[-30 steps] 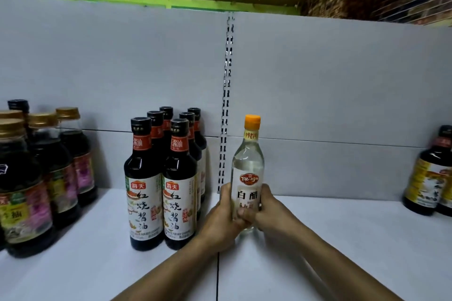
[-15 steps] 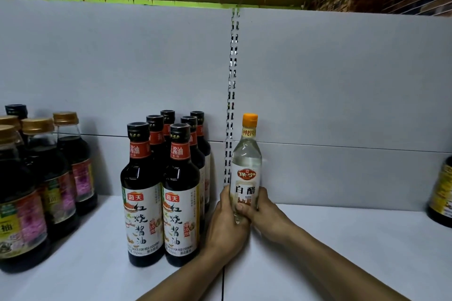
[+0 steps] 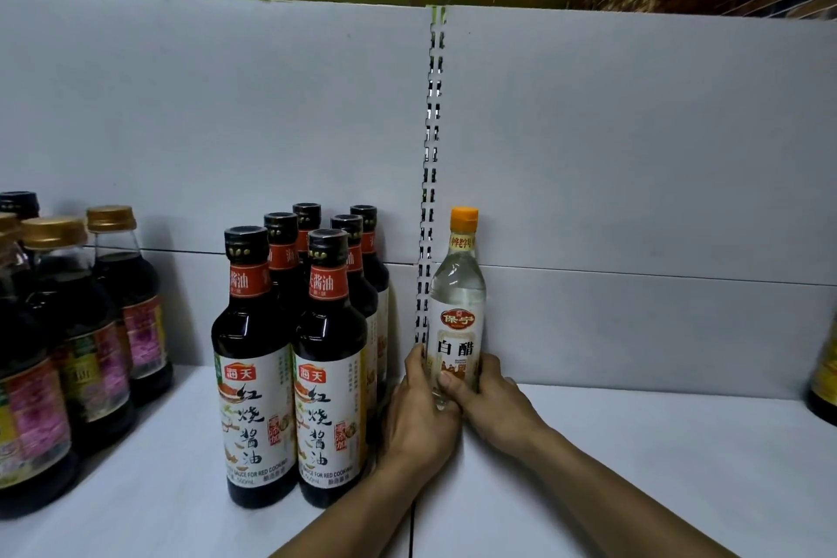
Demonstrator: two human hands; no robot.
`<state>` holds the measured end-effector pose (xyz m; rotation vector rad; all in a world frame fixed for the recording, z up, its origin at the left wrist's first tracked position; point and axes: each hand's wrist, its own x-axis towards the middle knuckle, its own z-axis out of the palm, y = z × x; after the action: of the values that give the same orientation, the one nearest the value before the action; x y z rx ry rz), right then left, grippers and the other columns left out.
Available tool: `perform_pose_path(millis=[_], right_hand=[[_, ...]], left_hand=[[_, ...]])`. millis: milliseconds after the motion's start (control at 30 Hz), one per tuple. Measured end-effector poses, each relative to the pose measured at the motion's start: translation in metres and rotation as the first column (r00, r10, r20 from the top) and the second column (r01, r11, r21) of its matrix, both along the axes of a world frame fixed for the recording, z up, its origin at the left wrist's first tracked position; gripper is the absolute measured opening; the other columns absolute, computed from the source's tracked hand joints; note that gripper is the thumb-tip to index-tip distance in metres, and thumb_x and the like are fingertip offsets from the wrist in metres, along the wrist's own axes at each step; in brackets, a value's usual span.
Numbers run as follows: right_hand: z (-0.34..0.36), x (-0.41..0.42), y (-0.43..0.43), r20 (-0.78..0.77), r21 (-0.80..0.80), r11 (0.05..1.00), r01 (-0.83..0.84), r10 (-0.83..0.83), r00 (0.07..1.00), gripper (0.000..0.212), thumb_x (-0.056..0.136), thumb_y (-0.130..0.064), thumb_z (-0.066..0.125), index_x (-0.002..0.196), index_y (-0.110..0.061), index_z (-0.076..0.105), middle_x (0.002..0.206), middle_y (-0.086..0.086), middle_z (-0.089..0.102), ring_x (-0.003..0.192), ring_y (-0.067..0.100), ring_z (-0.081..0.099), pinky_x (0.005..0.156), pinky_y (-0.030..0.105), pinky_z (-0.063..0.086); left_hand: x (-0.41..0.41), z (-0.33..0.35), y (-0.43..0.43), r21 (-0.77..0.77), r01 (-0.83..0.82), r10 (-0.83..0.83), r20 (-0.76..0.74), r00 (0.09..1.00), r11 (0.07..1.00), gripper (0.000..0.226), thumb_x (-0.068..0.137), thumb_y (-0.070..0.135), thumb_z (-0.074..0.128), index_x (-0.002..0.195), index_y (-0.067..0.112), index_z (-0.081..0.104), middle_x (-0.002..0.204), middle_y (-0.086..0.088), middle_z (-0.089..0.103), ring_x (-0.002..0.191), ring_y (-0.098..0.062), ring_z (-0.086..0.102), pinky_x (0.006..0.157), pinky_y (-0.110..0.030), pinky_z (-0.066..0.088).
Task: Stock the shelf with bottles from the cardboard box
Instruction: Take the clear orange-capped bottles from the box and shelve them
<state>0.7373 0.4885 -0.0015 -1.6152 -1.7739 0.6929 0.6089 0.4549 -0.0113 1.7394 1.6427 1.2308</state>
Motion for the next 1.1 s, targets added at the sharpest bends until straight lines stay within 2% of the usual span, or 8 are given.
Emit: perform_pose_path(millis=[233, 433, 567, 700, 833, 933, 1100], right_hand=[[-0.002, 0.006, -0.006, -0.051, -0.01, 1.0, -0.006, 0.006, 0.999, 0.062, 0.091, -0.061, 0.061, 0.134, -0.022, 0.042, 0.134, -0.005, 0.065, 0.123, 0.019, 0.063, 0.103, 0.04, 0.05], [-0.004, 0.006, -0.01, -0.051, 0.016, 1.0, 0.013, -0.012, 0.999, 0.059, 0.09, -0.064, 0.061, 0.134, -0.029, 0.046, 0.133, -0.008, 0.066, 0.122, 0.018, 0.064, 0.103, 0.04, 0.049], [-0.004, 0.005, -0.011, -0.068, 0.031, 0.999, 0.018, -0.016, 0.998, 0.056, 0.088, -0.066, 0.061, 0.131, -0.032, 0.049, 0.129, -0.011, 0.069, 0.118, 0.016, 0.066, 0.102, 0.041, 0.051], [-0.005, 0.005, -0.012, -0.088, 0.013, 0.999, 0.03, -0.029, 0.996, 0.057, 0.085, -0.068, 0.062, 0.129, -0.034, 0.051, 0.126, -0.013, 0.07, 0.116, 0.015, 0.067, 0.103, 0.041, 0.051], [-0.003, 0.003, -0.014, -0.116, -0.015, 0.999, 0.047, -0.049, 0.992, 0.056, 0.087, -0.064, 0.064, 0.131, -0.032, 0.051, 0.126, -0.014, 0.07, 0.116, 0.013, 0.067, 0.103, 0.038, 0.05], [-0.004, 0.004, -0.016, -0.147, -0.023, 0.998, 0.051, -0.054, 0.988, 0.057, 0.087, -0.064, 0.065, 0.131, -0.029, 0.051, 0.124, -0.014, 0.07, 0.115, 0.012, 0.067, 0.103, 0.037, 0.05], [-0.01, 0.008, -0.015, -0.233, -0.011, 1.0, 0.013, -0.015, 0.972, 0.077, 0.064, -0.08, 0.062, 0.123, -0.032, 0.053, 0.118, -0.014, 0.071, 0.111, 0.006, 0.068, 0.105, 0.039, 0.051]], left_hand=[[-0.001, -0.002, 0.001, 0.006, 0.007, -0.008, 0.025, 1.0, 1.0, 0.078, 0.095, 0.035, 0.062, 0.16, 0.034, 0.019, 0.147, 0.006, 0.058, 0.132, -0.019, 0.057, 0.109, -0.038, 0.048], [-0.001, -0.004, 0.003, 0.023, 0.024, -0.025, 0.045, 0.999, 0.999, 0.068, 0.097, 0.031, 0.064, 0.156, 0.035, 0.031, 0.142, 0.009, 0.061, 0.128, -0.014, 0.059, 0.102, -0.026, 0.046], [-0.001, -0.006, 0.005, 0.029, 0.029, -0.03, 0.05, 0.998, 0.999, 0.069, 0.097, 0.034, 0.064, 0.157, 0.036, 0.03, 0.142, 0.01, 0.061, 0.129, -0.015, 0.059, 0.105, -0.031, 0.048], [-0.001, -0.007, 0.006, 0.042, 0.03, -0.032, 0.054, 0.998, 0.999, 0.065, 0.097, 0.031, 0.064, 0.154, 0.036, 0.035, 0.138, 0.011, 0.064, 0.124, -0.013, 0.061, 0.098, -0.024, 0.047], [-0.002, -0.007, 0.006, 0.017, 0.036, -0.037, 0.065, 0.997, 0.999, 0.07, 0.095, 0.031, 0.065, 0.156, 0.036, 0.03, 0.141, 0.009, 0.061, 0.128, -0.015, 0.06, 0.106, -0.033, 0.049], [-0.003, -0.006, 0.006, 0.001, 0.036, -0.036, 0.066, 0.997, 0.999, 0.075, 0.093, 0.041, 0.064, 0.157, 0.037, 0.027, 0.144, 0.006, 0.058, 0.131, -0.018, 0.057, 0.11, -0.042, 0.049], [-0.004, -0.006, 0.006, -0.008, 0.035, -0.035, 0.088, 0.996, 0.999, 0.075, 0.089, 0.044, 0.069, 0.153, 0.038, 0.032, 0.139, 0.007, 0.06, 0.127, -0.017, 0.059, 0.106, -0.044, 0.052]])
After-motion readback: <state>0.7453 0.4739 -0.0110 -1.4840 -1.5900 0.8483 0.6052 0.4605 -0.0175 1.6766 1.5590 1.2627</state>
